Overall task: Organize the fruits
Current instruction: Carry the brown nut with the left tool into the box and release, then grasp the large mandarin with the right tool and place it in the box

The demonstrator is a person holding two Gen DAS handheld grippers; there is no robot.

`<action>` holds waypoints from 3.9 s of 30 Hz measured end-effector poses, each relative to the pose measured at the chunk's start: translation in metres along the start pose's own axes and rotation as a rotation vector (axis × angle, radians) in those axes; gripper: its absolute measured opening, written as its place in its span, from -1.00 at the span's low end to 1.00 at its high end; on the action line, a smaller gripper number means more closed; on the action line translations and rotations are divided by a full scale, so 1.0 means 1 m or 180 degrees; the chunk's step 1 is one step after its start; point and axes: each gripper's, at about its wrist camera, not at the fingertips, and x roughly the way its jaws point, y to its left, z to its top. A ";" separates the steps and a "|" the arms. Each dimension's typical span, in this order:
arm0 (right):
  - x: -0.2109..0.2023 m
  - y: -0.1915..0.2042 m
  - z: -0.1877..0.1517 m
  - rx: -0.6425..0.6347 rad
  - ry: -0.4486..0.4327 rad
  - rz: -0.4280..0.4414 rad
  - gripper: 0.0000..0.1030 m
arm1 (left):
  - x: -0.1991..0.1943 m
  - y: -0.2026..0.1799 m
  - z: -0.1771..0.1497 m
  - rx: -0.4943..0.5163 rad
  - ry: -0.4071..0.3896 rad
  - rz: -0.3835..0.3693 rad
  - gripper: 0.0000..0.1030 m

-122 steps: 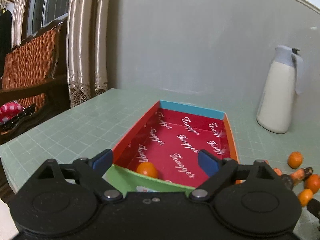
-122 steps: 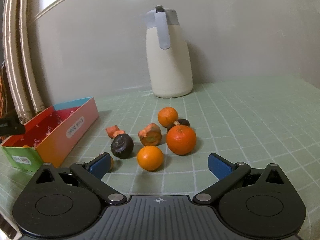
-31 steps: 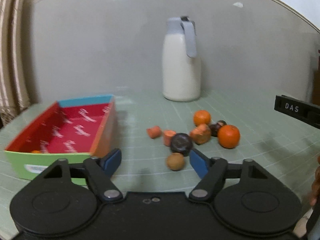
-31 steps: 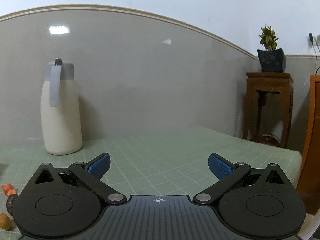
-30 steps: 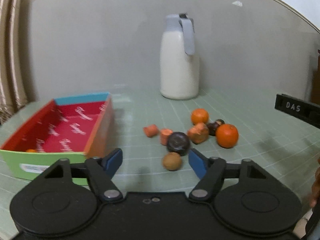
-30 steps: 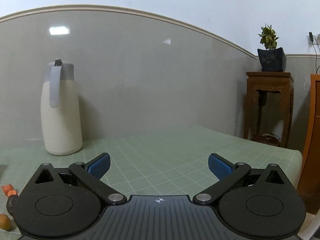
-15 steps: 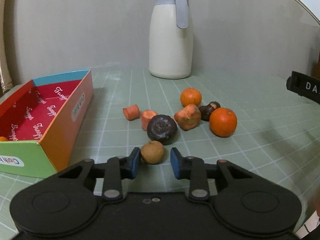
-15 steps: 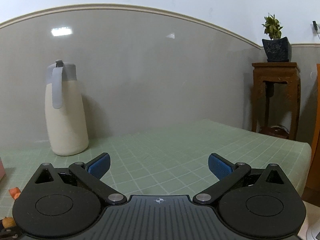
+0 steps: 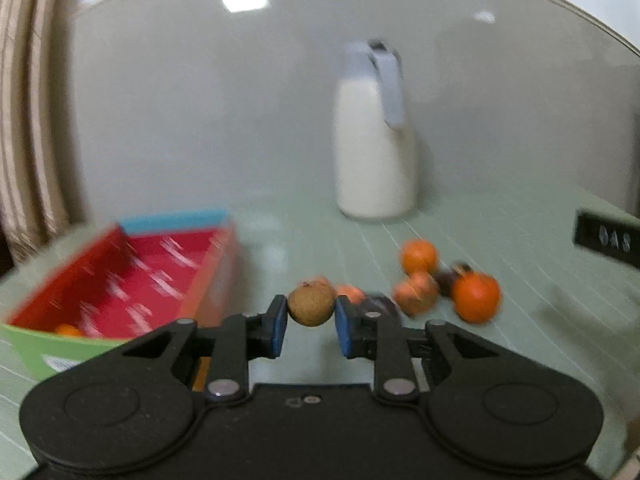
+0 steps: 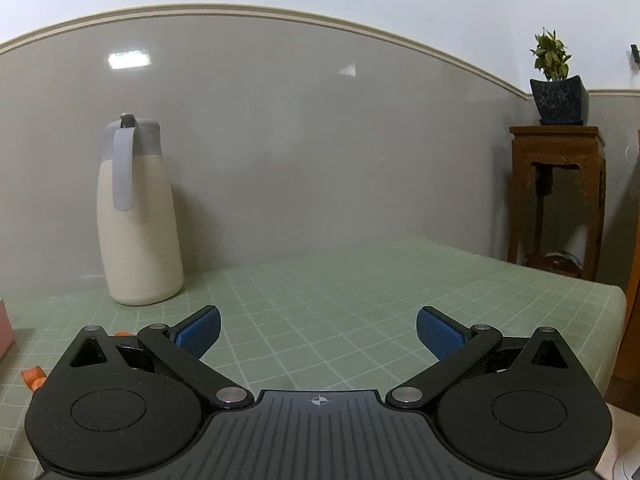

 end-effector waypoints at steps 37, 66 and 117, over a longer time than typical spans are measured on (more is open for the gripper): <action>0.023 0.047 -0.011 -0.0039 0.0734 0.1049 1.00 | -0.008 0.127 0.007 -0.0928 0.0252 0.1237 0.80; 0.052 0.065 -0.013 0.0094 0.1302 0.1428 -0.17 | -0.045 0.171 -0.012 -0.0906 0.0329 0.1657 0.88; -0.048 0.124 0.006 -0.0175 0.0074 0.2318 0.95 | -0.057 0.166 -0.020 -0.0847 0.0329 0.1572 0.88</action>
